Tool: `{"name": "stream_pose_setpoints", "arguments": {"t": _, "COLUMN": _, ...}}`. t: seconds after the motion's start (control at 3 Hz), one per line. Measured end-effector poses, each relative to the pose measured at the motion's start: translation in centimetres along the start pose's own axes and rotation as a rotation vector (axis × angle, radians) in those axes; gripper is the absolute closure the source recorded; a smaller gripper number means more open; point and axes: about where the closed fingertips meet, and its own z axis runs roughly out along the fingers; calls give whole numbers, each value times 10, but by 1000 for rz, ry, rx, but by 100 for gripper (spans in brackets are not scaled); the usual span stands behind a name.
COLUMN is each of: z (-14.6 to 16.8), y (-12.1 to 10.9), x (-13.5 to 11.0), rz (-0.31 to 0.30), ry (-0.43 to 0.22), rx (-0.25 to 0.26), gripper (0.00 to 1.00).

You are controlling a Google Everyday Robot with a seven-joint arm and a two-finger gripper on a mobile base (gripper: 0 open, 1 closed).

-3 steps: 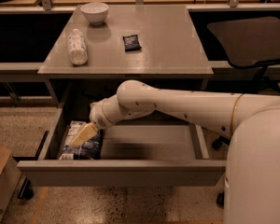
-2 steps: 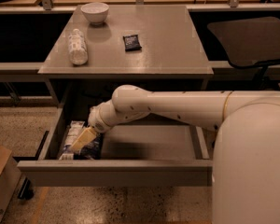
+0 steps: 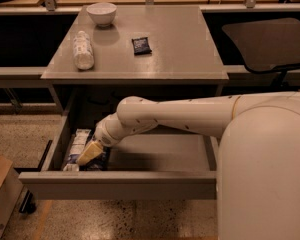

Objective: Pick blue chip bag from top drawer and place on counter

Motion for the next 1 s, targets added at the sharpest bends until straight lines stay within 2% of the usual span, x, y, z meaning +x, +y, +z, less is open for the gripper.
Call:
{"name": "stream_pose_setpoints", "arguments": {"t": 0.67, "z": -1, "y": 2, "x": -1, "rz": 6, "ry": 0, "rx": 9, "gripper": 63}}
{"name": "stream_pose_setpoints", "arguments": {"t": 1.0, "z": -9, "y": 2, "x": -9, "rz": 21, "ry": -48, "rx": 1, "gripper": 86}}
